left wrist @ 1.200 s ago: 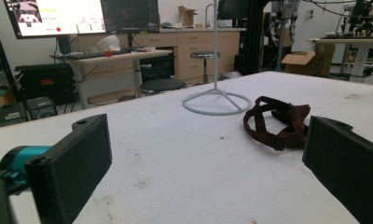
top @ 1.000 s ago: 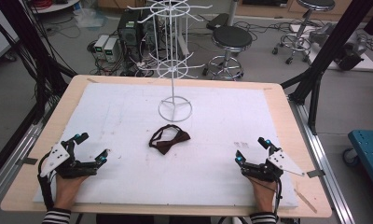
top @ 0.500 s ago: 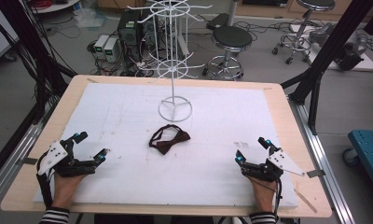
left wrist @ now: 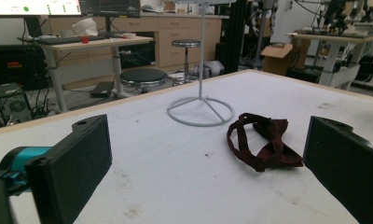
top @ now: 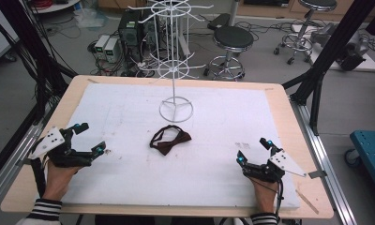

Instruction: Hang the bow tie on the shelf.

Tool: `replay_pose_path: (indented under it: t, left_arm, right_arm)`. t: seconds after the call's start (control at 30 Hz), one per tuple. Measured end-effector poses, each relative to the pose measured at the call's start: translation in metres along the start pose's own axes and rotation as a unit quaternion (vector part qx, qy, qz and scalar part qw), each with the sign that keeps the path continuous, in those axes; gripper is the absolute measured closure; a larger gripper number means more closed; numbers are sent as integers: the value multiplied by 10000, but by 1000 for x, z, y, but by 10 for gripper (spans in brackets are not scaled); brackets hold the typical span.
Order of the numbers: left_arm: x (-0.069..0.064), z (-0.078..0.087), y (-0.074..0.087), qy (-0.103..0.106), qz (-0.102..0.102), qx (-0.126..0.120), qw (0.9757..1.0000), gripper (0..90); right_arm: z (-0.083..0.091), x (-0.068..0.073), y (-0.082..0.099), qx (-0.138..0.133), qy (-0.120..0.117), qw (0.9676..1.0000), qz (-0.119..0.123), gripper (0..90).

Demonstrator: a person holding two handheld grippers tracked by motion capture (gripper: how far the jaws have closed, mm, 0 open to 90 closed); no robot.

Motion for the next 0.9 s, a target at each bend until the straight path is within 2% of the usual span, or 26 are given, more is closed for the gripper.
replay_pose_path:
  t: [0.17,0.3,0.4,0.5,0.57,0.6,0.67,0.8,0.9]
  left_arm:
    - [-2,-8,-16,165,-17,165,9997,17]
    - [-4,-17,-27,304,-169,425,9985,17]
    - [-5,-26,-35,456,-268,674,9963,17]
    - [-7,-36,-44,580,-343,811,9944,17]
    - [-8,-39,-47,613,-359,831,9940,17]
    - [-8,-44,-51,674,-367,914,9929,17]
    - [-8,-47,-52,709,-376,937,9924,17]
    - [-8,-56,-59,851,-450,1145,9888,17]
    - [-10,-65,-63,989,-427,1266,9861,17]
  right_arm:
    - [0,0,0,8,-7,10000,-21,7]
    - [0,0,0,0,-12,10000,-35,7]
    - [0,0,0,-3,-14,10000,-42,7]
    - [0,0,0,-5,-20,10000,-43,7]
    - [0,0,0,1,-17,10000,-53,7]
    - [0,0,0,3,-16,10000,-59,7]
    - [0,0,0,1,-10,10000,-55,7]
    - [0,0,0,-5,-10,10000,-40,7]
    - [0,0,0,-4,-10,10000,-41,7]
Point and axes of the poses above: each handheld gripper's, and its own axes: z roughly backward along the jaws, y roughly out of its underside, x roughly to its left, the point moved 2 cm from there along -z, roughly forward along the jaws, and after that the axes turned 2 degrees about -z, right-handed, at the moved point
